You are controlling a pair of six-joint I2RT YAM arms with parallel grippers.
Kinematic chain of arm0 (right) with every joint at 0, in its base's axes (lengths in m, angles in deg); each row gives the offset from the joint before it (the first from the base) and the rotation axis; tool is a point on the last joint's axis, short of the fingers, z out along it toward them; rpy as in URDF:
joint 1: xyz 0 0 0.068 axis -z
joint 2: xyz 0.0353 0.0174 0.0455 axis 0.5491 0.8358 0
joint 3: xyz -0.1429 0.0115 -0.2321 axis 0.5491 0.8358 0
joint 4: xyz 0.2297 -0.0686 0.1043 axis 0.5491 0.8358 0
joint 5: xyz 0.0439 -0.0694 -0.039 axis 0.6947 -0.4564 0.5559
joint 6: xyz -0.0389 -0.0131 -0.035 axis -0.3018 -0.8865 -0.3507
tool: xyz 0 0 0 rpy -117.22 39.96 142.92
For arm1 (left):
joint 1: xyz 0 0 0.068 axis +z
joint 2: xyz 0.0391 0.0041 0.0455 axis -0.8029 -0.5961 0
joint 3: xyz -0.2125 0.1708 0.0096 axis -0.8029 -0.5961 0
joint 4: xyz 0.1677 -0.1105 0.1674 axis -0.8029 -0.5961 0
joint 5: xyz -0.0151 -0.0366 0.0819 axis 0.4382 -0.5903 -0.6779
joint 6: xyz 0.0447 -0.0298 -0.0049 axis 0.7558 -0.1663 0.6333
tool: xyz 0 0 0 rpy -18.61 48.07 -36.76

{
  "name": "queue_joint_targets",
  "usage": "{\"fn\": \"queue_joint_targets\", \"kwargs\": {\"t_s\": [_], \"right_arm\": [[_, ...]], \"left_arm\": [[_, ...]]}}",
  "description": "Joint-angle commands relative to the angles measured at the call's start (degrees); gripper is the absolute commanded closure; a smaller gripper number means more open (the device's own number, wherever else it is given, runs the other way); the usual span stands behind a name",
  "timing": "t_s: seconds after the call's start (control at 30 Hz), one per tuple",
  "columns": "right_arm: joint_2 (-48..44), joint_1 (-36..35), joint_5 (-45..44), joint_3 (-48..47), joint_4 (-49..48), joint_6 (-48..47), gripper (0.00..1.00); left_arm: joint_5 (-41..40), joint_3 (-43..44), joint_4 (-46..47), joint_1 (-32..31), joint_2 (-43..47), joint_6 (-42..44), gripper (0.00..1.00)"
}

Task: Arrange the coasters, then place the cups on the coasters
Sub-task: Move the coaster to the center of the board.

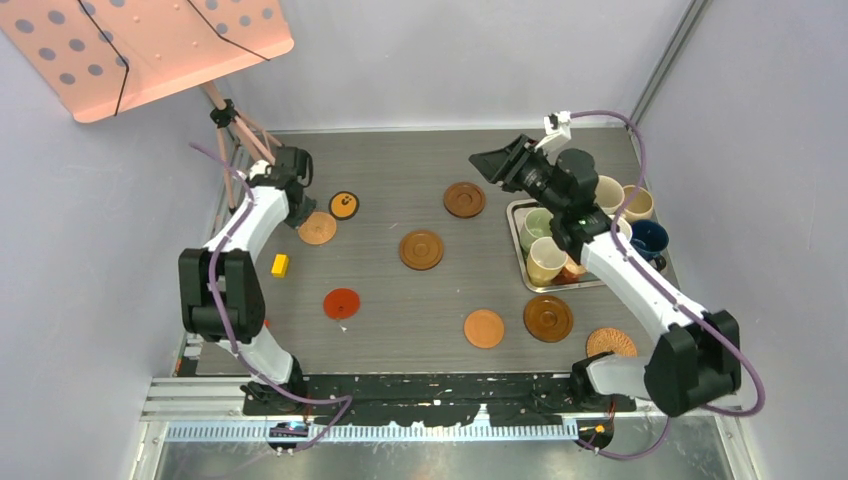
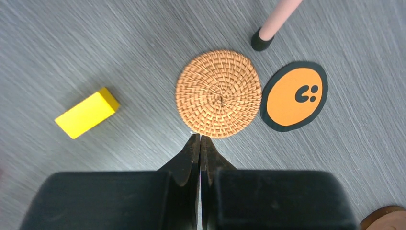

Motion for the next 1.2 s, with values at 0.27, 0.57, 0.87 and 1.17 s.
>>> {"fn": "queue_joint_targets", "kwargs": {"t_s": [0.27, 0.57, 0.87, 1.17], "right_arm": [[22.09, -14.12, -7.78, -14.80, 4.07, 2.40, 0.66], [41.94, -25.07, -13.13, -34.40, 2.68, 3.53, 0.70], [61.62, -27.28, -12.60, -52.95, 4.61, 6.38, 0.70], [72.27, -28.15, -11.44, -63.95, 9.85, 7.38, 0.71]], "left_arm": [[6.05, -13.40, 0.74, 1.53, 23.18, 19.48, 0.92], [10.81, -21.87, 10.42, 7.87, 30.39, 19.68, 0.73], [20.47, -21.67, 17.58, 13.68, 18.31, 15.47, 0.74], [28.02, -16.16, 22.53, 16.64, 6.19, 12.95, 0.74]]}}
